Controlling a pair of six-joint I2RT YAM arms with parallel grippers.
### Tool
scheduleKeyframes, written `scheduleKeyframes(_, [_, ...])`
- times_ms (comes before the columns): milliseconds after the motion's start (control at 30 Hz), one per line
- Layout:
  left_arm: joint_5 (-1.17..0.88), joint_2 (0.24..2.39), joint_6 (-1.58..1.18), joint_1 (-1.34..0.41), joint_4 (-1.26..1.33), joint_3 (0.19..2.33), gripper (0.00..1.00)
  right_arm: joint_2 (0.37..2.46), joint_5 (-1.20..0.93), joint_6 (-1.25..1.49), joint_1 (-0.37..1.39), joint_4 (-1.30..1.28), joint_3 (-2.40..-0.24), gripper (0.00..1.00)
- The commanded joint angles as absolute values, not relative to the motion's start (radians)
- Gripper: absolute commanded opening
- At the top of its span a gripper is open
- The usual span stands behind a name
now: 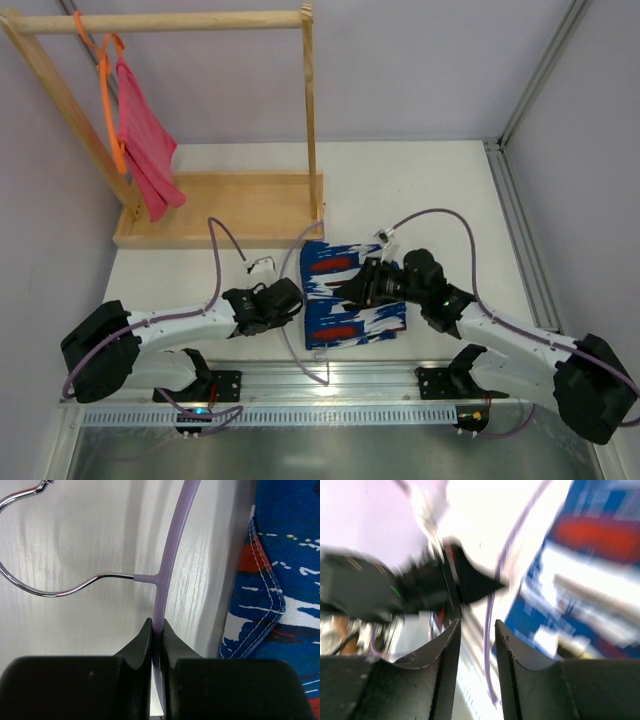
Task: Place the trousers on the hanger
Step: Place trousers on hanger
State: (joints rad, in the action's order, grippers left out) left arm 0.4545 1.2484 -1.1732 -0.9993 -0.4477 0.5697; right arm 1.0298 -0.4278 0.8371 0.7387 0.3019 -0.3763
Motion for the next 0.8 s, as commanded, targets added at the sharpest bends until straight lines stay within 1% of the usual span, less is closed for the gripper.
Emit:
scheduleKeyframes(0, [0.5,1.21,-1.181,-0.996,-0.445,0.568,0.0,0.96,-0.493,0.663,0.57,0.089,-0.495,0.37])
scheduleKeyframes(33, [0.499,1.21,-1.181,-0.994,-0.437,0.565,0.0,1.003,-0.547,0.643,0.486,0.097,-0.517,0.38])
scheduleKeyframes(67, [0.492,1.212,-1.18,-0.994,-0.434,0.563,0.0,1.05,-0.675,0.621,0.456,0.118,-0.561,0.39])
scheduleKeyframes(100, [0.492,1.212,-1.178,-0.996,-0.427,0.56,0.0,1.093,-0.727,0.626,0.428,0.118,-0.577,0.4])
scheduleKeyframes(133, [0.488,1.218,-1.178,-0.996,-0.422,0.557,0.0,1.139,-0.777,0.635,0.407,0.18,-0.584,0.4])
scheduleKeyframes(167, [0.489,1.221,-1.18,-0.996,-0.416,0.554,0.0,1.237,-0.797,0.637,0.378,0.199,-0.589,0.4])
scheduleKeyframes(200, [0.489,1.226,-1.183,-0.994,-0.414,0.552,0.0,1.277,-0.789,0.638,0.362,0.215,-0.581,0.41])
scheduleKeyframes(233, [0.491,1.232,-1.186,-0.994,-0.411,0.549,0.0,1.326,-0.788,0.662,0.345,0.298,-0.566,0.4])
scheduleKeyframes(267, [0.488,1.235,-1.189,-0.994,-0.41,0.548,0.0,1.415,-0.79,0.692,0.319,0.38,-0.498,0.41])
scheduleKeyframes(300, [0.486,1.238,-1.19,-0.996,-0.402,0.545,0.0,1.481,-0.823,0.727,0.263,0.478,-0.459,0.4])
scheduleKeyframes(333, [0.485,1.246,-1.195,-0.996,-0.399,0.545,0.0,1.544,-0.836,0.776,0.223,0.621,-0.436,0.4])
scheduleKeyframes(367, [0.479,1.25,-1.195,-0.996,-0.397,0.543,0.0,1.657,-0.834,0.779,0.191,0.653,-0.413,0.4])
scheduleKeyframes(400, [0.479,1.252,-1.196,-0.996,-0.396,0.545,0.0,1.702,-0.833,0.781,0.129,0.676,-0.405,0.4])
scheduleKeyframes(500, [0.477,1.261,-1.197,-0.996,-0.396,0.54,0.0,1.788,-0.854,0.818,0.068,0.813,-0.367,0.42])
scheduleKeyframes(567, [0.479,1.256,-1.197,-0.996,-0.397,0.532,0.0,1.776,-0.854,0.807,0.066,0.796,-0.367,0.43])
scheduleKeyframes(667, [0.477,1.236,-1.192,-0.996,-0.384,0.52,0.0,1.66,-0.89,0.816,0.067,0.76,-0.357,0.49])
scheduleKeyframes(700, [0.477,1.229,-1.189,-0.996,-0.385,0.522,0.0,1.601,-0.888,0.798,0.067,0.718,-0.362,0.51])
scheduleKeyframes(733, [0.48,1.227,-1.187,-0.996,-0.393,0.523,0.0,1.483,-0.887,0.773,0.075,0.586,-0.374,0.52])
scheduleKeyframes(767, [0.482,1.224,-1.186,-0.996,-0.394,0.529,0.0,1.415,-0.862,0.74,0.084,0.49,-0.426,0.53])
